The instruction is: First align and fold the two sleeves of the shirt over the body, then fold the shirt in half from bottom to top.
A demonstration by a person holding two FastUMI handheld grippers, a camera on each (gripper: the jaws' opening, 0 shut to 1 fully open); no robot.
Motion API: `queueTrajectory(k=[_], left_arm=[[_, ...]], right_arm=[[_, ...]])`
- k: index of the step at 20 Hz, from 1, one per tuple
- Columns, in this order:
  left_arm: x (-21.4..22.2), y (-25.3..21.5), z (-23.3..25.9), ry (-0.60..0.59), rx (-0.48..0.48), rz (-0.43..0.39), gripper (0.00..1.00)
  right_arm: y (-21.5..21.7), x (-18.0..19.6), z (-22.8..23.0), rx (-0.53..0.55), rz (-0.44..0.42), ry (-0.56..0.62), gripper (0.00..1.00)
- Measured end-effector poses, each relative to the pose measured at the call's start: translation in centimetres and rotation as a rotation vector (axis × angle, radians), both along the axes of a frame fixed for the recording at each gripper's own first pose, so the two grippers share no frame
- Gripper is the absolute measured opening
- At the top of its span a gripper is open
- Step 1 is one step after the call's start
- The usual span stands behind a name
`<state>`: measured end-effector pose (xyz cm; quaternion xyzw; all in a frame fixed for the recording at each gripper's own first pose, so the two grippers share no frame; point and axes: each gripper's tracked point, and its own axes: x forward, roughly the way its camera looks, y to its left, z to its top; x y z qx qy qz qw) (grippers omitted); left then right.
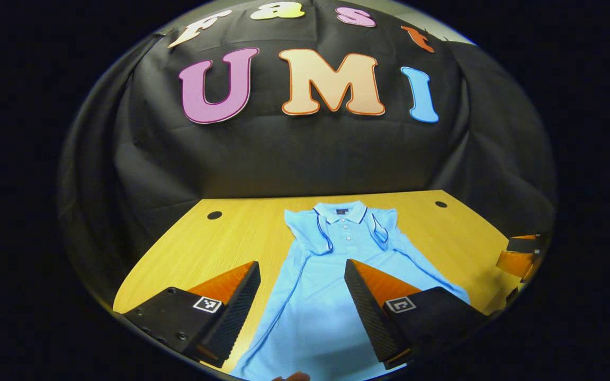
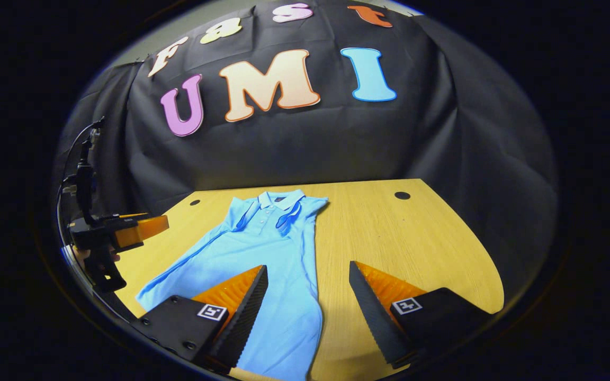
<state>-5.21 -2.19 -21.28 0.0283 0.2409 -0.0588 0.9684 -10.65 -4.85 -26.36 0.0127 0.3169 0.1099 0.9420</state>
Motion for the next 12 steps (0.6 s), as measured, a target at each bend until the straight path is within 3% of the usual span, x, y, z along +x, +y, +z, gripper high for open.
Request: queueTrajectory(k=[5, 12], left_arm=[[-5.0, 1.7, -1.6, 0.069, 0.018, -0.029, 0.96], [-13.5, 3.6, -7.8, 0.241, 0.082, -0.093, 0.95]], right_arm=[[0.4, -4.1, -2.1, -0.047, 0.064, 0.047, 0.97], [-0.1, -10.9, -6.7, -0.116, 0.120, 0.194, 0.97]])
